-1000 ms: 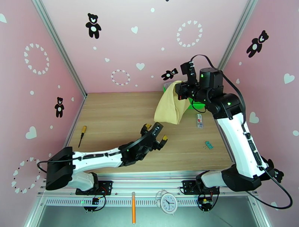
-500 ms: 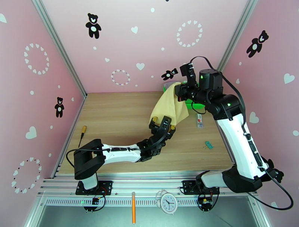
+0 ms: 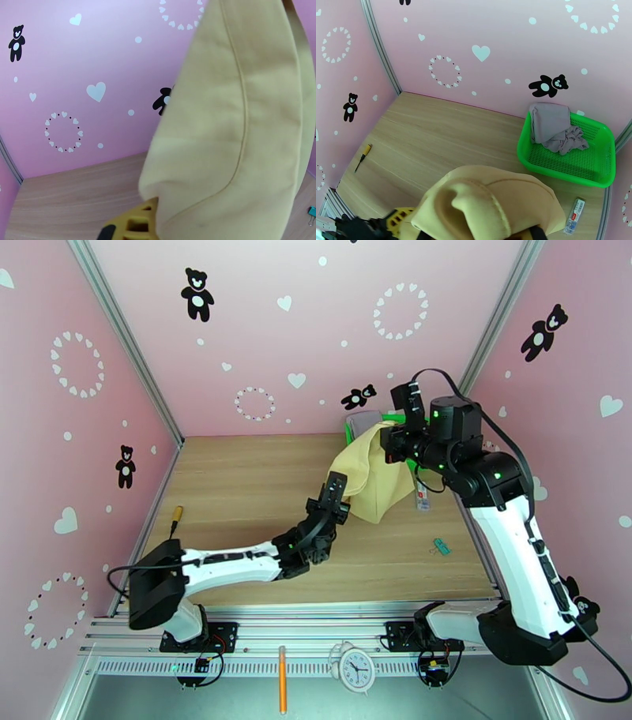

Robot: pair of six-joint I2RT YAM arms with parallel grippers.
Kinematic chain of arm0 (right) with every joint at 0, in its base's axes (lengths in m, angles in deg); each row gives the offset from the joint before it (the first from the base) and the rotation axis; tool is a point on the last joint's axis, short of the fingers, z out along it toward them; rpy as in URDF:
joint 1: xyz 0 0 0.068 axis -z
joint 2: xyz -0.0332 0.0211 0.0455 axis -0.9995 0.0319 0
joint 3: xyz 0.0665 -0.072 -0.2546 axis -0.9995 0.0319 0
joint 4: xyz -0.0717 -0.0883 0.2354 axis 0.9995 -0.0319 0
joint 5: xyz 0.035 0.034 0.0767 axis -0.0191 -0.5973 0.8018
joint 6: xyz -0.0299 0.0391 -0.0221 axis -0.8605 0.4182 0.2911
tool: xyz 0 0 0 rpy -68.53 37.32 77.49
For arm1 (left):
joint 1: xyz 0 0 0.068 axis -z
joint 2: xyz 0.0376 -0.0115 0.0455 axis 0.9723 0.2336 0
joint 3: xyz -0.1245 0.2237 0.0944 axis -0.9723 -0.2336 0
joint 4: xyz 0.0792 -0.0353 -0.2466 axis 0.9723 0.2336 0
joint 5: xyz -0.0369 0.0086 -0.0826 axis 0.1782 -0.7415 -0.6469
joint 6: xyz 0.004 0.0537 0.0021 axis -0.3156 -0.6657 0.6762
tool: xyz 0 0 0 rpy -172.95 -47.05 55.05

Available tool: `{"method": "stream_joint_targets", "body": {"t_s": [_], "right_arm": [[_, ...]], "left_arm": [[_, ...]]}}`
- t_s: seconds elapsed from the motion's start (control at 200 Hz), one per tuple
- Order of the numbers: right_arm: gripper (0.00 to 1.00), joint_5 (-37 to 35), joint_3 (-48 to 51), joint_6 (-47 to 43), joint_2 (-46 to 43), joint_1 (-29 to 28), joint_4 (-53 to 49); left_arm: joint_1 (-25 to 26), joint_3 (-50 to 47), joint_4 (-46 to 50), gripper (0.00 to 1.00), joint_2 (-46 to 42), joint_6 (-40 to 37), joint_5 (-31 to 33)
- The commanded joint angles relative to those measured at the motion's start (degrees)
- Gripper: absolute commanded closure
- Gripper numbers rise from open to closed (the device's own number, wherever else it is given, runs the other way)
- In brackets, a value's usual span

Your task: Fold and stack the mixed laundry pile

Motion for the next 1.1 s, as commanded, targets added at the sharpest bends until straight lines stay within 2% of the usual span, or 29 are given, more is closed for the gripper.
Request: {"method": "stream_joint_targets", "body": {"t_s": [0.0,0.135,0.2,0.28,0.345,0.525,0.61,0.686,0.771,0.851,0.981,1.096], "right_arm": [[1.00,-3.23,2.79,-2.07,-0.90,2.31,-0.97],[1.00,-0.74,8.72,-4.84,-2.22,7.15,-0.42],[1.00,1.69,10.96,-6.48,-1.82,8.83,0.23],[1.00,6.91,10.75,-8.49,0.79,9.19,0.62],[1.00,13.95,8.31,-9.20,4.83,9.03,0.90],[1.00,22.81,-3.96,-11.57,19.23,4.21,5.96],[1.00,26.15,-14.74,-12.64,28.75,2.70,7.78],[1.00,30.10,-26.73,-12.65,38.81,2.03,7.96],[1.00,32.80,-39.51,-11.38,48.46,1.42,9.21],[1.00,35.28,-46.85,-10.55,53.66,0.82,12.00],[1.00,38.26,-46.05,-13.87,55.33,0.00,13.37],[1.00,37.64,-38.61,-19.93,55.50,-0.26,8.36]], "left_arm": [[-3.05,2.86,15.16,1.00,-6.59,6.84,-9.18],[-7.84,5.31,26.11,1.00,-10.77,11.30,-17.22],[-10.02,7.18,30.35,1.00,-11.31,11.93,-18.65],[-12.82,9.56,34.90,1.00,-11.69,12.28,-19.07],[-16.16,11.40,38.42,1.00,-11.80,12.89,-19.62],[-27.98,14.31,42.98,1.00,-11.94,10.39,-19.78],[-35.33,16.03,44.33,1.00,-10.84,9.68,-21.72],[-39.48,17.93,46.07,1.00,-10.88,9.09,-22.50],[-40.51,19.18,47.38,1.00,-13.08,7.07,-21.22],[-40.62,20.40,49.80,1.00,-16.59,6.55,-22.14],[-40.34,21.08,57.72,1.00,-21.31,10.40,-31.98],[-38.10,11.11,58.61,1.00,-25.19,16.08,-37.30]]}}
